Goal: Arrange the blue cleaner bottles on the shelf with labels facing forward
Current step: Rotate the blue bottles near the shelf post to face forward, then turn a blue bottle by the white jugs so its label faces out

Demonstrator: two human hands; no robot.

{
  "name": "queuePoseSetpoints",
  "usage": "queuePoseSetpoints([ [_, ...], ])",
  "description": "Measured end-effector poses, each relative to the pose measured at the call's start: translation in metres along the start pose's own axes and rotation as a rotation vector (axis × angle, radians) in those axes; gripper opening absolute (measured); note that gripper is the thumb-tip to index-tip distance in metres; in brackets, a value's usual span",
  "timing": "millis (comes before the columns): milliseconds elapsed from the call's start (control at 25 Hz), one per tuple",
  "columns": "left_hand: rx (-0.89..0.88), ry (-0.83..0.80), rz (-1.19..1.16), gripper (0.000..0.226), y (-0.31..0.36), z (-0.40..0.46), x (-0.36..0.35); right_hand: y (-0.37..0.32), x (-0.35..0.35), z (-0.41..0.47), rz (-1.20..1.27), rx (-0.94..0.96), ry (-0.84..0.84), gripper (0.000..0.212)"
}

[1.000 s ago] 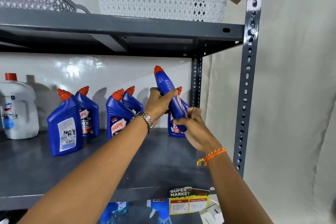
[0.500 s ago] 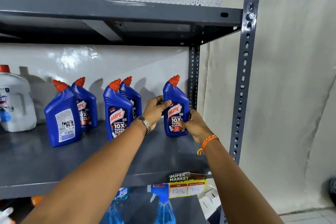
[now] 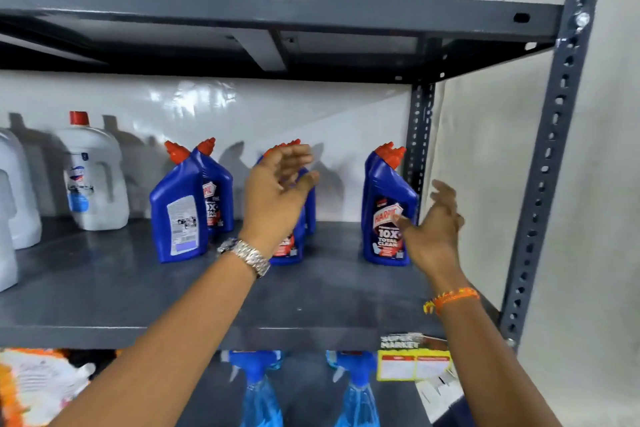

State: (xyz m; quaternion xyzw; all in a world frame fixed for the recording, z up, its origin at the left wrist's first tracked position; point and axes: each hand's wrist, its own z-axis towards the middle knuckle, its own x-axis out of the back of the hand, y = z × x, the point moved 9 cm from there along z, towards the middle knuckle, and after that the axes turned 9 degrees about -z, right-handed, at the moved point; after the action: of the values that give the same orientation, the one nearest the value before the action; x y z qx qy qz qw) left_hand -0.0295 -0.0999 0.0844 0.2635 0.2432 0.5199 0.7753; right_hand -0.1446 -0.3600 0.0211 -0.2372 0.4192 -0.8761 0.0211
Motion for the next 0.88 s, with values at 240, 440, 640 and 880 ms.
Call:
queuePoseSetpoints([
  [240, -0.037, 0.492, 0.060, 0.021, -0.003, 0.025, 0.213, -0.166, -0.093, -0.089, 0.448, 0.395, -0.268, 0.063],
  [440, 0.364, 0.380, 0.032, 0.005, -0.090, 0.032, 0.258, -0.205, -0.260, -0.131, 0.338, 0.212, -0.757, 0.062],
  [640, 0.429, 0.051, 0.092, 0.016, -0.118, 0.039, 0.246, -0.195, -0.321, -0.132, 0.225, 0.049, -0.819, 0.060],
  [880, 0.391, 0.059, -0.169, 0.008, -0.098, 0.052, 0.253, -0.210, -0.303, -0.139, 0.490, -0.037, -0.789, 0.035],
])
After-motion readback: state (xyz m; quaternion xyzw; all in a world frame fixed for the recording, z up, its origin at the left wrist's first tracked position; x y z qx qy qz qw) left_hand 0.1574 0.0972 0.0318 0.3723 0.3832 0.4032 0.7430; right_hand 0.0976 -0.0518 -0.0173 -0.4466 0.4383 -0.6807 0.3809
